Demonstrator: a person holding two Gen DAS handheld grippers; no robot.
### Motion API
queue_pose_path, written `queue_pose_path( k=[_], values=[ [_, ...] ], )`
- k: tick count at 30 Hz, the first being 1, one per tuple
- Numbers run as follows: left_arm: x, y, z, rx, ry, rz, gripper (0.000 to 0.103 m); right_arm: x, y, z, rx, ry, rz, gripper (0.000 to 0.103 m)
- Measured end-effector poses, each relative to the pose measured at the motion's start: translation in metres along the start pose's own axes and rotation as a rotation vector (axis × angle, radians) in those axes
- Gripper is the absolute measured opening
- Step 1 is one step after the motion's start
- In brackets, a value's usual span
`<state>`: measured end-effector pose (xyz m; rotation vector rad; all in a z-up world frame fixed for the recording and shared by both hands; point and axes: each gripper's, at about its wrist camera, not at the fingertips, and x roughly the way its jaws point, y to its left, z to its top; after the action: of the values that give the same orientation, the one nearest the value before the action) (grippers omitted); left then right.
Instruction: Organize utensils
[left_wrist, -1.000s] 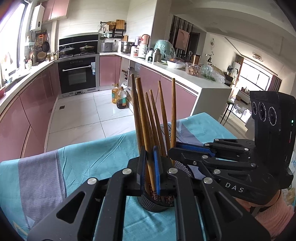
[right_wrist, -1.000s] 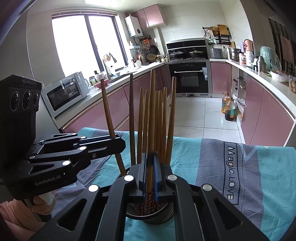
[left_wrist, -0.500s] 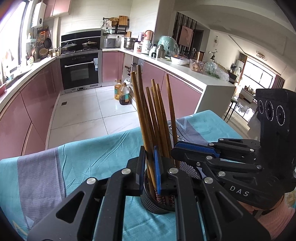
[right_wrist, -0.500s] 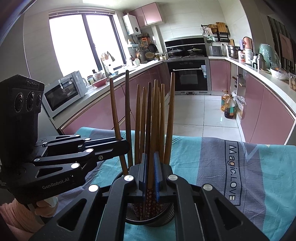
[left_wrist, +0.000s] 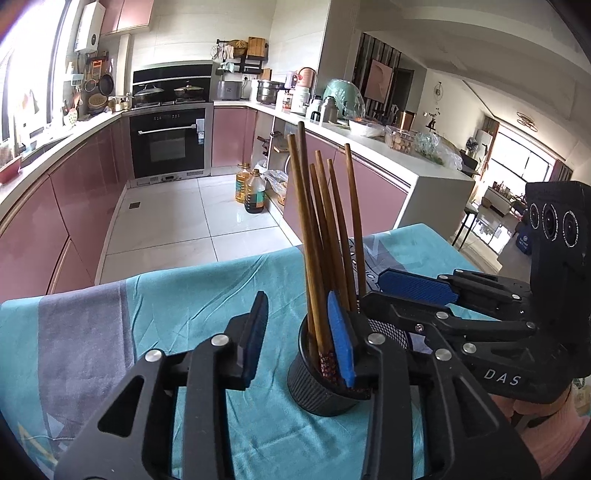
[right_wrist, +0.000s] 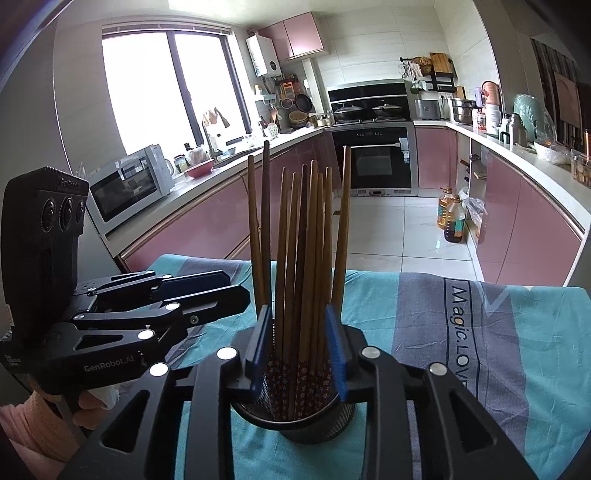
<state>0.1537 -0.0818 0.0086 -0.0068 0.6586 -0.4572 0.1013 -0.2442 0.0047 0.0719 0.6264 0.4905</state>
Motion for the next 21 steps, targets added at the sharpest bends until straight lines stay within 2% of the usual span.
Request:
queue_pose_path(
  k=[4, 6, 8, 9, 11, 12, 17, 21],
  values=[
    [-0.017, 0.004, -0.01, -0.001, -0.059, 0.055, 0.057, -0.005, 0.006, -0.005, -0.018, -0.015, -0.016, 0.042],
    [-0.028, 0.008, -0.019, -0.013, -0.091, 0.09, 0.071, -0.009, 0.01, -0.009, -0.034, -0.031, -0.029, 0.056],
    [-0.038, 0.011, -0.025, -0.013, -0.124, 0.126, 0.078, -0.012, 0.013, -0.012, -0.045, -0.052, -0.037, 0.065],
    [-0.044, 0.012, -0.028, -0.018, -0.14, 0.146, 0.087, -0.014, 0.015, -0.014, -0.05, -0.061, -0.04, 0.067],
    [-0.056, 0.016, -0.034, -0.031, -0.189, 0.192, 0.097, -0.017, 0.019, -0.018, -0.057, -0.085, -0.047, 0.077],
    [-0.061, 0.018, -0.037, -0.036, -0.204, 0.211, 0.097, -0.019, 0.02, -0.02, -0.059, -0.099, -0.057, 0.083],
    [-0.088, 0.027, -0.055, -0.071, -0.254, 0.263, 0.097, -0.029, 0.03, -0.03, -0.06, -0.168, -0.073, 0.096],
    [-0.104, 0.028, -0.065, -0.06, -0.284, 0.304, 0.097, -0.036, 0.041, -0.038, -0.081, -0.215, -0.117, 0.096]
  ],
)
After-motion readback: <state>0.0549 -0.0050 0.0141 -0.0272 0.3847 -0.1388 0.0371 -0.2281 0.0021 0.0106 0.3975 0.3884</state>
